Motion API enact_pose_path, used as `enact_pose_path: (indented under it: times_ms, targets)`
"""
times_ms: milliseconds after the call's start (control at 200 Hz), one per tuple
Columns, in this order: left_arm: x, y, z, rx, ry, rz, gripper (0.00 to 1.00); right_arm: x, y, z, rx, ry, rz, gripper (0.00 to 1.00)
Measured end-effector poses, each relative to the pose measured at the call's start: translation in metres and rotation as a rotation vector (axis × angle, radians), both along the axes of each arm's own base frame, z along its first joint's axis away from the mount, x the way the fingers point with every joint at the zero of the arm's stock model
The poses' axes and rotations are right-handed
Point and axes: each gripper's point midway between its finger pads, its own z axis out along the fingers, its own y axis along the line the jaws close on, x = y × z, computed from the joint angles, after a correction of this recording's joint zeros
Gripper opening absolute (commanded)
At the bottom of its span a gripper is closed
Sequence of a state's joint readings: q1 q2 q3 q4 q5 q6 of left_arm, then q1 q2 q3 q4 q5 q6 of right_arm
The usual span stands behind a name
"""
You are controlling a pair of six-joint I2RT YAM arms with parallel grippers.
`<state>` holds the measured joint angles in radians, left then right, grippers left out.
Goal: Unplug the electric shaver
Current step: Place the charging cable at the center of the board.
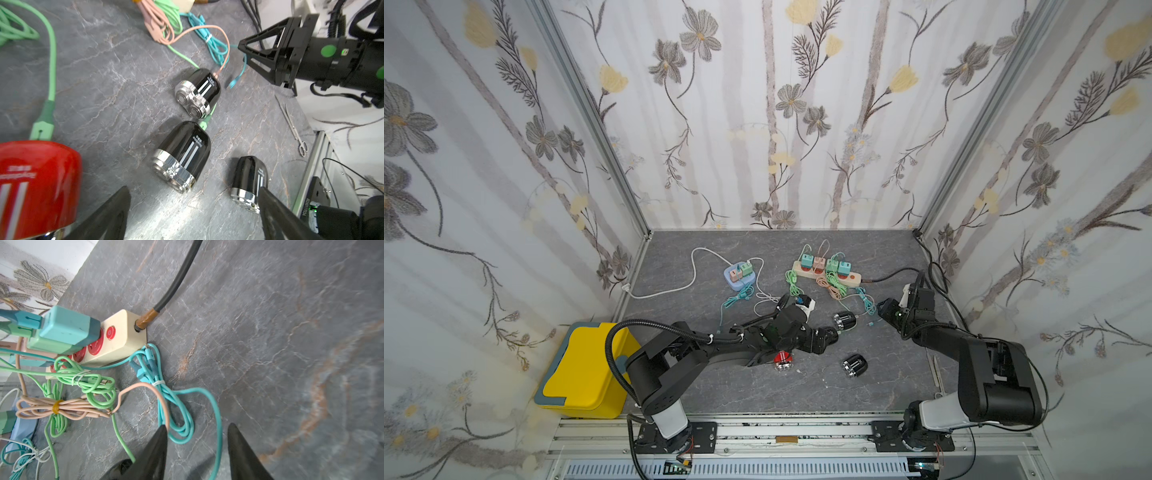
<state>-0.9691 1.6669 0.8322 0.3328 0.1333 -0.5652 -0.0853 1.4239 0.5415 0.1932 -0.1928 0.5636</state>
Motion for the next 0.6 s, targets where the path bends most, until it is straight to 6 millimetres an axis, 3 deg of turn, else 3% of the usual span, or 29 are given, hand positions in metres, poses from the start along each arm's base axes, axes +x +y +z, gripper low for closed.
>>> enact_pose_path:
  times_ms: [235,490,600]
  targets:
    - [0.014,0.023,0.032,-0.084,-0.026,0.06,1.0,-0.008,-0.002,0.045,-0.066,-0.116,0.008,0.58]
    - [0.026,0.058,0.059,-0.175,-0.094,0.159,1.0,-0.016,0.036,0.085,-0.049,-0.256,0.147,0.62]
    - [0.032,0.071,0.068,-0.205,-0.112,0.204,1.0,-0.017,0.056,0.093,-0.053,-0.288,0.221,0.63]
